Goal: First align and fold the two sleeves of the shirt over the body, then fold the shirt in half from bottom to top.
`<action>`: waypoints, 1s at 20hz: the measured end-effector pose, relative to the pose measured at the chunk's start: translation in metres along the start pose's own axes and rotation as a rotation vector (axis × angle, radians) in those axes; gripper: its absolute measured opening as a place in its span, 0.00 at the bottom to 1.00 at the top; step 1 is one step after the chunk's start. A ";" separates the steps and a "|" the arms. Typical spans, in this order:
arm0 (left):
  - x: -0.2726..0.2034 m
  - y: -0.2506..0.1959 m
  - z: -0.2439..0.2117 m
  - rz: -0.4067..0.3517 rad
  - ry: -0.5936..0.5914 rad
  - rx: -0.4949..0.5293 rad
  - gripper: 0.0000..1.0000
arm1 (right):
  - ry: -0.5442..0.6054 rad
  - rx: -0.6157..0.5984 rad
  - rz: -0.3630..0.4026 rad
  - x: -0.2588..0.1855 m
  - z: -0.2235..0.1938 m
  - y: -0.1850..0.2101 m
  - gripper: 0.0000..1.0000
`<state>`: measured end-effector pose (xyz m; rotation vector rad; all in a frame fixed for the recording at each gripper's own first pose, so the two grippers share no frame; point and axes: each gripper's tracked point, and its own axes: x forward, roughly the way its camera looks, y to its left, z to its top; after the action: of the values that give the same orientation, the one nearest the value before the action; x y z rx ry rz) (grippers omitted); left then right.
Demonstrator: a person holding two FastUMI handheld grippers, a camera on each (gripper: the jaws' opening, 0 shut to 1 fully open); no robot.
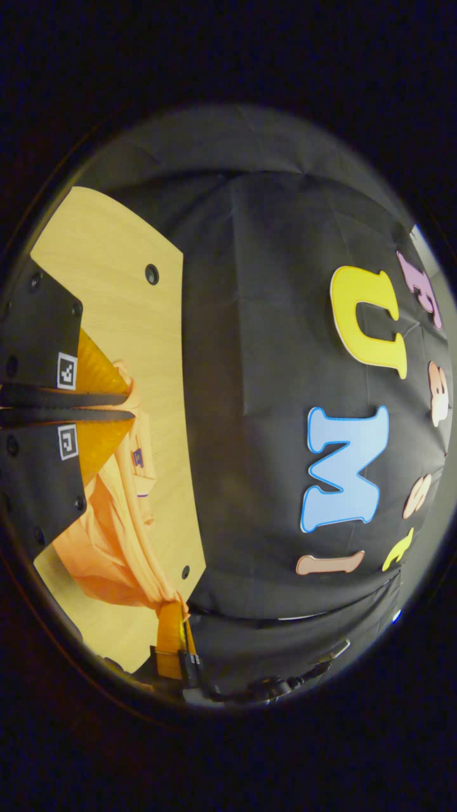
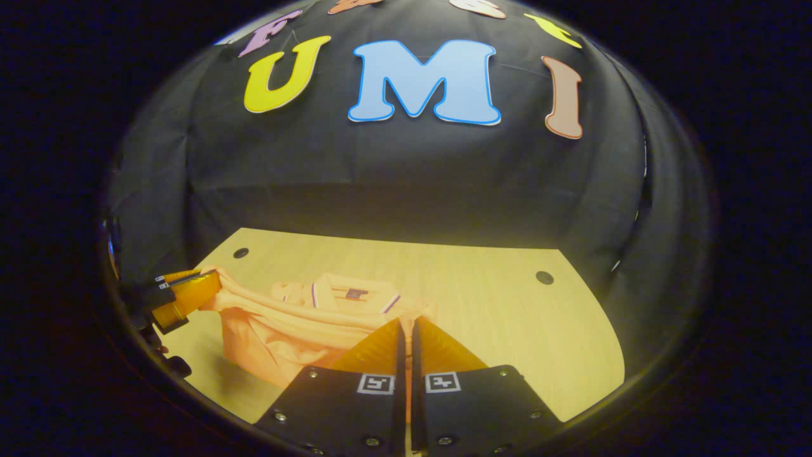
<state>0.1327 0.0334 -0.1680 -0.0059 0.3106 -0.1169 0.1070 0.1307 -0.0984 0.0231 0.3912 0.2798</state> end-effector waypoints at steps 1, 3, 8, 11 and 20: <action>0.012 0.001 0.002 0.004 -0.005 0.007 0.07 | 0.000 0.000 0.000 0.009 0.004 -0.001 0.04; 0.033 0.004 0.007 0.011 -0.015 0.014 0.06 | -0.001 -0.006 -0.003 0.029 0.013 -0.003 0.04; 0.079 0.010 0.007 0.037 -0.024 0.028 0.06 | 0.011 -0.012 -0.001 0.075 0.023 -0.003 0.04; 0.101 0.013 0.006 0.049 -0.023 0.013 0.06 | 0.022 -0.017 -0.004 0.096 0.022 -0.003 0.04; 0.145 0.007 -0.023 0.047 0.019 0.041 0.05 | 0.080 -0.030 -0.056 0.142 -0.003 -0.012 0.04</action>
<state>0.2638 0.0237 -0.2342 0.0435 0.3274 -0.0764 0.2349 0.1574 -0.1548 -0.0286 0.4666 0.2314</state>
